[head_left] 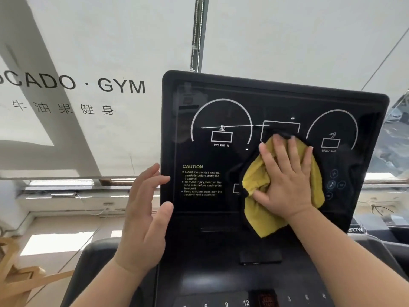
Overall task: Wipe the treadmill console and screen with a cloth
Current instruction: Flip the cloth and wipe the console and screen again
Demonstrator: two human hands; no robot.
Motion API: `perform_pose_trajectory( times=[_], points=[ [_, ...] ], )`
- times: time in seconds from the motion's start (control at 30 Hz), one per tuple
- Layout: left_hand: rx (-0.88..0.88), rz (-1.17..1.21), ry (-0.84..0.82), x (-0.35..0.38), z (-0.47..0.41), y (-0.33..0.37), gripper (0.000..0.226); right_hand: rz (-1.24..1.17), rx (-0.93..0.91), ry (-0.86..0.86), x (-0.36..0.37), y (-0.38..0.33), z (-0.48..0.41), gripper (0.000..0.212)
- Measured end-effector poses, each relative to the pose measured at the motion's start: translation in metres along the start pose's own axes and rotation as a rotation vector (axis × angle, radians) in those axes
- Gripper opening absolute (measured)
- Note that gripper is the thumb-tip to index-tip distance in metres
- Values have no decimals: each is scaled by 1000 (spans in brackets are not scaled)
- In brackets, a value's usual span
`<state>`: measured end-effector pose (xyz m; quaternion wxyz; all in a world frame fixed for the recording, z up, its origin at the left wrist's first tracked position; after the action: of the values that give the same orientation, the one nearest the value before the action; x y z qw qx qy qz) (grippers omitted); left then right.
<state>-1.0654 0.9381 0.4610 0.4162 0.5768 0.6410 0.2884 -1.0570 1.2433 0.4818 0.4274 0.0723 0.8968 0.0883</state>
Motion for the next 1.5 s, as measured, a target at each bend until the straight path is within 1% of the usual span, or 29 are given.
perform_pose_trajectory(
  times=[0.03, 0.1, 0.17, 0.23, 0.3, 0.37, 0.5, 0.57, 0.63, 0.7, 0.77, 0.87, 0.93, 1.0, 1.07, 1.17, 1.23, 1.3, 1.37, 1.43, 1.5],
  points=[
    [12, -57, -4, 0, 2, -2, 42, -17, 65, -6, -2, 12, -4, 102],
    [-13, -52, -10, -1, 6, -6, 43, -50, 204, -19, -8, 20, -16, 107],
    [-53, 22, -17, -1, 11, -11, 44, -77, 319, -25, -12, 6, -34, 112],
    [-53, 38, -8, -2, 18, -15, 43, -94, 364, -37, -17, -22, -52, 117],
    [-77, 48, 21, -5, 26, -23, 44, -97, 306, -56, -19, -60, -63, 120],
    [-122, 46, 66, -10, 32, -30, 46, -103, 197, -66, -17, -101, -62, 120],
    [-196, 46, 111, -12, 41, -35, 37, -103, 10, -157, 3, -159, -24, 118],
    [-196, 27, 80, -7, 45, -39, 38, -83, -57, -211, 14, -172, 1, 117],
    [-207, -18, 37, 0, 52, -45, 46, -74, -120, -240, 21, -175, 22, 114],
    [-212, -78, 15, 8, 58, -47, 53, -84, -187, -225, 21, -168, 34, 106],
    [-190, -133, 18, 13, 62, -45, 55, -87, -237, -197, 20, -151, 43, 97],
    [-181, -172, 19, 16, 66, -41, 57, -63, -211, -185, 26, -109, 68, 90],
    [-203, -161, 11, 18, 69, -41, 58, -33, -129, -209, 32, -75, 90, 93],
    [-256, -143, -4, 20, 73, -45, 59, -17, -53, -250, 34, -50, 103, 96],
    [-332, -141, -20, 21, 79, -51, 66, -11, -33, -297, 35, -45, 106, 96],
    [-409, -149, -30, 18, 88, -57, 74, -14, -27, -334, 32, -68, 100, 92],
    [-429, -159, -34, 17, 92, -58, 73, -36, -91, -341, 31, -101, 94, 87],
    [-418, -172, -29, 14, 94, -56, 69, -68, -167, -329, 29, -142, 87, 83],
    [-383, -194, -28, 11, 93, -53, 62, -98, -175, -334, 29, -173, 81, 83],
    [-351, -198, -38, 13, 91, -50, 52, -109, -158, -340, 30, -183, 78, 81],
    [-352, -176, -47, 20, 91, -46, 49, -112, -180, -323, 30, -178, 78, 80]
  ],
)
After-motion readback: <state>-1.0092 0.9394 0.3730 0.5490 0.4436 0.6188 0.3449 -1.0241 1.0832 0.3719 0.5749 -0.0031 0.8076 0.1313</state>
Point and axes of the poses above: each hand's wrist, its own z-axis away from the middle knuckle, its own x-axis out of the palm, y = z × x, the point moved 7 cm from there along -z, towards the middle knuckle
